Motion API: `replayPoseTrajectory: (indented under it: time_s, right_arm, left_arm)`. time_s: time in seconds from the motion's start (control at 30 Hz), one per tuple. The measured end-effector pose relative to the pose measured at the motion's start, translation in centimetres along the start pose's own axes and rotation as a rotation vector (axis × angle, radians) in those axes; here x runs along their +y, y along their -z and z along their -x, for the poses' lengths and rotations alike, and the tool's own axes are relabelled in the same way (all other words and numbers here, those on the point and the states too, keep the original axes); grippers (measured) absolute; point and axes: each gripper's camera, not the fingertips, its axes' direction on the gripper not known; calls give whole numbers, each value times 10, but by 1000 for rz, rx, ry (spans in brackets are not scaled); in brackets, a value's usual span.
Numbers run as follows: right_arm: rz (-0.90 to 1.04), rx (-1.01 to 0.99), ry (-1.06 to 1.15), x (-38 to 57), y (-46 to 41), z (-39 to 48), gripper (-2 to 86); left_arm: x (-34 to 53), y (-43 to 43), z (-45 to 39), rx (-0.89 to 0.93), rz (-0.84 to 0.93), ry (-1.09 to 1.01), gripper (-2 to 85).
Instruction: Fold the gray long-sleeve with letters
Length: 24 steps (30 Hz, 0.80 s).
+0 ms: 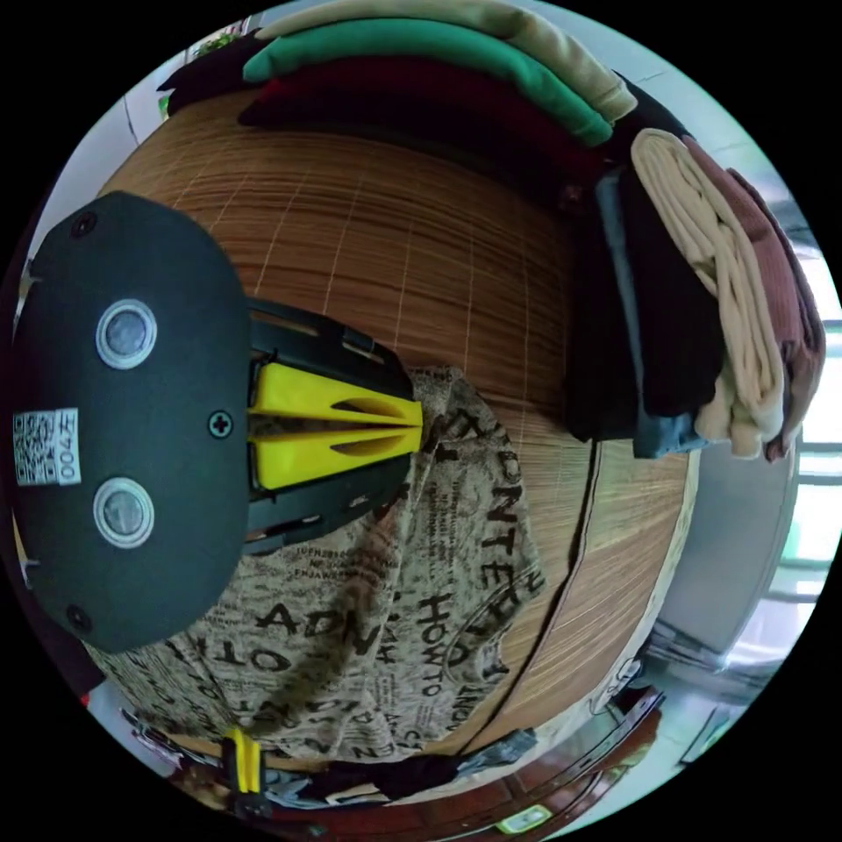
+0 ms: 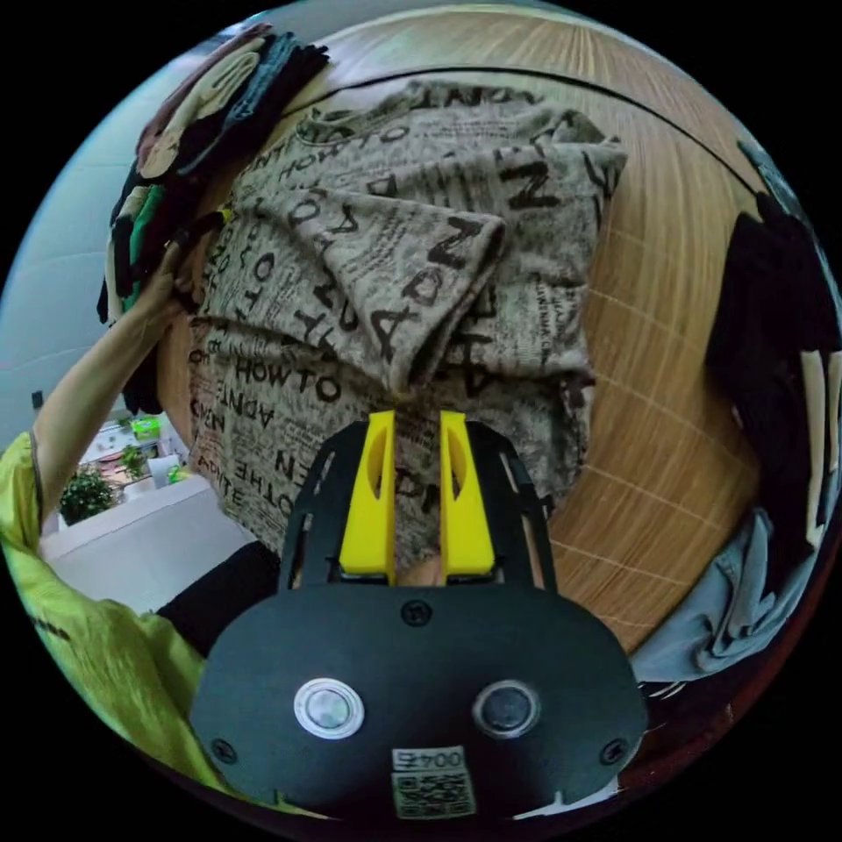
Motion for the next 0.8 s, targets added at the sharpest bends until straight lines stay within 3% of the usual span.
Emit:
replayPoseTrajectory:
  time_s: [0.1,0.23,0.37,0.47,0.53,0.6,0.73,0.8]
  right_arm:
    - [-106,51,51,12,26,7,92]
    - [-273,-38,19,0,55,-5,106]
    - [-244,-25,-46,-41,48,-9,109]
    - [-223,-86,-120,-53,40,-7,56]
    - [-295,30,-83,-47,51,13,38]
    - [-372,144,-32,-38,58,35,33]
    - [-274,280,-40,-34,35,56,20]
    - [-369,339,-46,-18,52,73,5]
  left_arm:
    - [2,20,1,8,-14,-56,2]
    - [28,66,1,-44,-97,-160,2]
    - [66,92,-1,-22,-110,-214,2]
    - [102,88,-11,-16,-46,-301,2]
    - [125,67,-11,-44,46,-305,2]
    - [138,63,-5,-27,2,-303,2]
    - [133,68,6,49,25,-219,1]
    - [128,81,10,58,26,-202,2]
